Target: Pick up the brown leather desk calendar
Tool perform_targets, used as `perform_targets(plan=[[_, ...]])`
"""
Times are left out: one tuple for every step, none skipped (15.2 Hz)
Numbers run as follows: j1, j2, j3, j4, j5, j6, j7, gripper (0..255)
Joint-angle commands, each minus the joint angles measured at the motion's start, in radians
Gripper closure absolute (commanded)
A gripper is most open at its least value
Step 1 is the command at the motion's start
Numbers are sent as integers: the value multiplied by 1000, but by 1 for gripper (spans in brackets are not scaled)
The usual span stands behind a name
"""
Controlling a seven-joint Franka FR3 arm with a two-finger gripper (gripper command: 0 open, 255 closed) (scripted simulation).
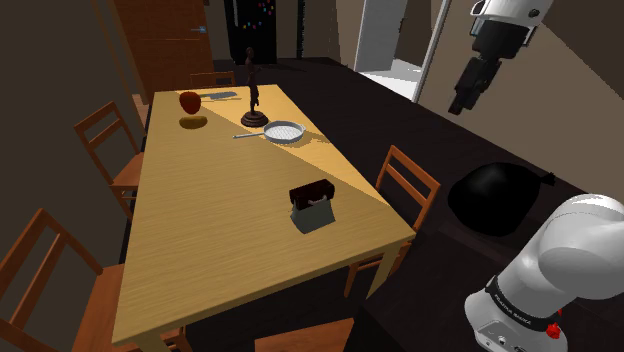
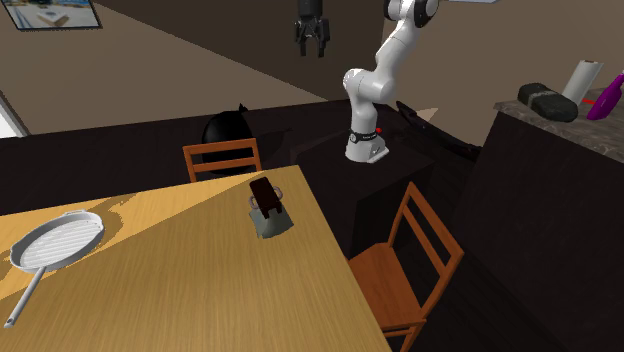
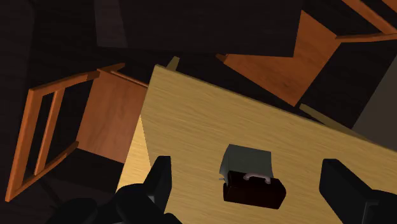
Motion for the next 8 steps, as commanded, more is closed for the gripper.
perform_targets(plan=[[0,0,0,0,0,0,0,0],[11,25,-13,-8,-7,25,-40,0],[22,52,-27,-14,-14,51,-80,0],[34,80,-39,-19,-21,76,-119,0],[45,109,-52,-22,-26,101,-158,0],[56,139,-64,-24,-31,125,-197,0],[67,171,-75,-24,-35,149,-236,0],[78,203,-86,-23,-38,173,-275,0]])
